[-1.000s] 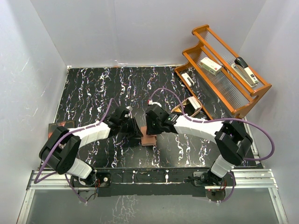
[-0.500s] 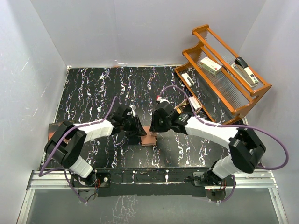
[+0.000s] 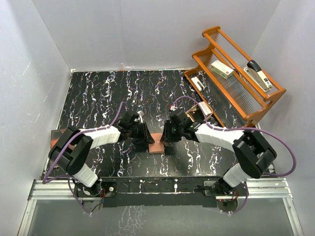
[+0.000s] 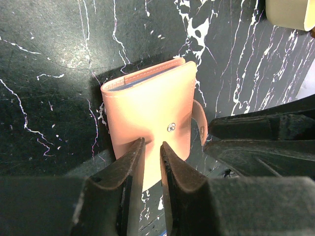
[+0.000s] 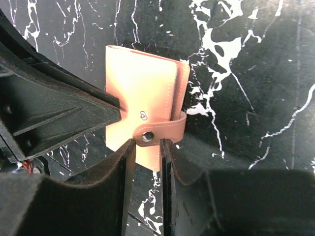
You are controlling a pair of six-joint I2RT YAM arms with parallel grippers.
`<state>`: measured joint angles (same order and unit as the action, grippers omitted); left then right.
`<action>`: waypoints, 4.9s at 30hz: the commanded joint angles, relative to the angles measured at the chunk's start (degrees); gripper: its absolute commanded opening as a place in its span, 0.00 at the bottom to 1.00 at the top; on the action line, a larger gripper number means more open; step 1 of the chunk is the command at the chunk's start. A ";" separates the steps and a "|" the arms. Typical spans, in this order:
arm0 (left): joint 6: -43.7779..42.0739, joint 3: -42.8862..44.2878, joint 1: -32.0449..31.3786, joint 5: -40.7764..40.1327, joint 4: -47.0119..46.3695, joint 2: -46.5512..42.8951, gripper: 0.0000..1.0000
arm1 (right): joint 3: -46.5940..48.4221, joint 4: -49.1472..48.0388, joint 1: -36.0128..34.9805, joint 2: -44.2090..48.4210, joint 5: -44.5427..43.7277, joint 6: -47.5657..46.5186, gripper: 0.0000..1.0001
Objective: Put the credit cards into the card holder
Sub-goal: Close the card holder at the center of the board.
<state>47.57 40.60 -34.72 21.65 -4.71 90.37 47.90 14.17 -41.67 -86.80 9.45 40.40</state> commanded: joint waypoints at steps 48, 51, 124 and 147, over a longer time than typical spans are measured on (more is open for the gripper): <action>1.33 -2.34 -0.52 -0.16 -0.96 -0.54 0.18 | 4.13 -4.46 -0.47 -7.86 1.11 -0.29 0.14; 1.54 -2.46 -0.52 0.04 -1.18 -0.49 0.18 | 4.76 -3.92 -0.74 -8.52 0.77 -0.12 0.13; 2.26 -3.41 -0.88 -0.20 -2.22 -0.40 0.17 | 11.46 11.61 -5.04 -15.26 -11.43 -0.13 0.07; 3.23 -4.93 -0.90 -1.34 -3.00 -1.77 0.16 | 16.94 22.29 -7.24 -25.24 -13.07 -4.23 0.06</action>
<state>51.18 36.95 -34.74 20.95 -10.41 89.56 67.44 31.94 -48.64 -103.70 -1.34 38.72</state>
